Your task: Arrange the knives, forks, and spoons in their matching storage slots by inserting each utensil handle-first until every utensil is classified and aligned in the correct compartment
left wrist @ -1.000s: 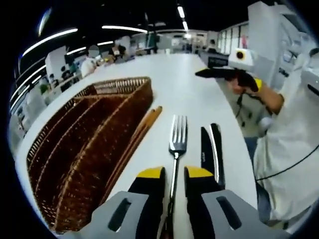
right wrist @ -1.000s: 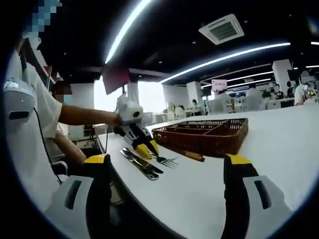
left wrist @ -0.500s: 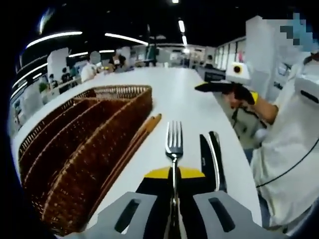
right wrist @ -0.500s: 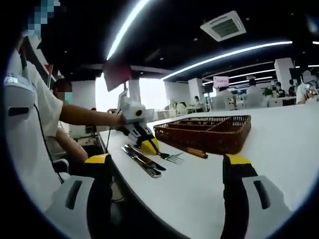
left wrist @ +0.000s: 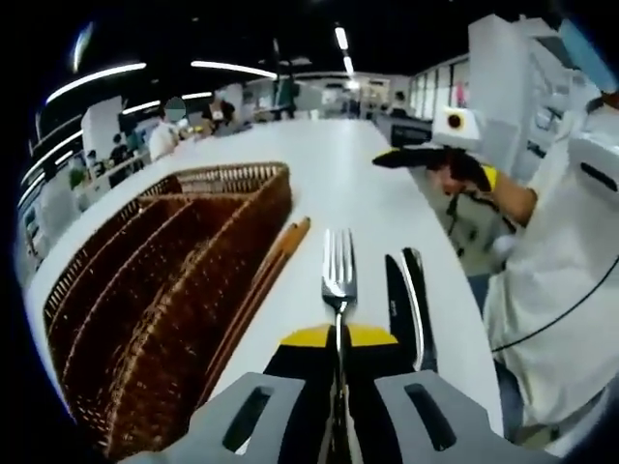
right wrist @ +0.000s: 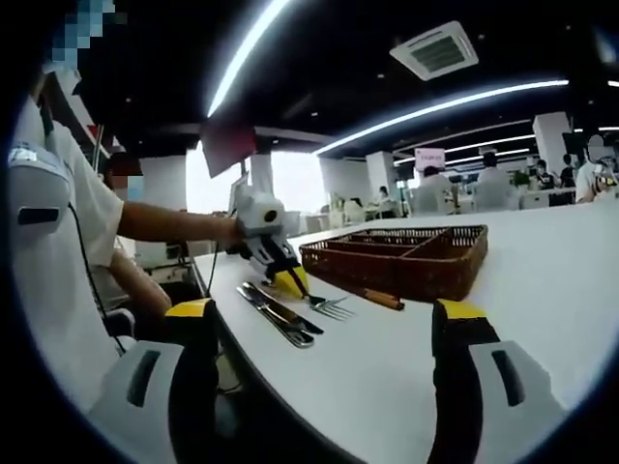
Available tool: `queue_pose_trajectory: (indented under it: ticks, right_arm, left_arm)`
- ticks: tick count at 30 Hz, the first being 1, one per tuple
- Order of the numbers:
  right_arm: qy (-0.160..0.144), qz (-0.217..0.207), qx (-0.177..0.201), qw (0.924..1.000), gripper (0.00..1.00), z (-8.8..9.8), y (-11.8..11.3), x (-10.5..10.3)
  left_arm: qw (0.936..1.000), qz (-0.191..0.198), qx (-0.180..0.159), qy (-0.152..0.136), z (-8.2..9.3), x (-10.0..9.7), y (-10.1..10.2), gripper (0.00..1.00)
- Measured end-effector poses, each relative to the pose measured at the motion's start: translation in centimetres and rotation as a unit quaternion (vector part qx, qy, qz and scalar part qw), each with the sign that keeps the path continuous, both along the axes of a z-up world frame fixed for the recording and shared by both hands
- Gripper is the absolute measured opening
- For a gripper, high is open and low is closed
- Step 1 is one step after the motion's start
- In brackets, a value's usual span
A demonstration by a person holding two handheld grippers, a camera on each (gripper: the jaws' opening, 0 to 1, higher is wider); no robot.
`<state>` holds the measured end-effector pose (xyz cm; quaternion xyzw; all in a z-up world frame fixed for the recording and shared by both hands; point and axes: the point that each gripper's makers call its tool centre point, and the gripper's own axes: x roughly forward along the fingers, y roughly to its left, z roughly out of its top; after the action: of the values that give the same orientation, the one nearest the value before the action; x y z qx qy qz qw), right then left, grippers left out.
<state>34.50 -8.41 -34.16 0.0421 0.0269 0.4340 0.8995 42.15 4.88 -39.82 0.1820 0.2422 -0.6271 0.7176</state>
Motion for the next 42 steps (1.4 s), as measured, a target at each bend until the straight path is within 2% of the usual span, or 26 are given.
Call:
queue_pose_trajectory:
  ticks: [7,15,21,32,33,36,40,42]
  right_arm:
    - [-0.001,0.002,-0.006,1.0000,0.94,-0.1,0.4,0.0]
    - [-0.005,0.004,-0.001,1.0000,0.94,0.3,0.5,0.1]
    - [-0.005,0.003,0.000,1.0000,0.94,0.2,0.5,0.0]
    - [-0.007,-0.005,0.006,1.0000,0.93,0.2,0.0,-0.1]
    - [-0.007,-0.005,0.007,0.9999,0.93,0.3,0.0,-0.1]
    - [-0.008,-0.008,0.004,0.9999,0.93,0.2,-0.2,-0.1]
    - [-0.013,-0.014,0.004,0.9998,0.93,0.2,-0.4,-0.1]
    - [-0.013,-0.018,0.006,0.9997,0.93,0.3,-0.6,0.0]
  left_arm:
    - [0.9999,0.008,0.002,-0.008,0.9,0.5,0.3,0.02]
    - [0.9994,0.028,-0.001,-0.021,4.3,2.6,0.5,0.02]
    - [0.9987,0.033,-0.003,-0.039,5.7,3.9,0.3,0.02]
    - [0.9988,0.035,0.005,-0.035,6.3,5.2,0.3,0.02]
    - [0.9984,0.036,0.003,-0.043,6.7,5.5,0.3,0.02]
    - [0.9984,0.041,0.004,-0.040,7.2,6.2,0.5,0.02]
    - [0.9982,0.049,0.003,-0.034,7.2,7.1,0.6,0.02]
    - [0.9979,0.050,0.006,-0.040,7.0,7.7,0.7,0.02]
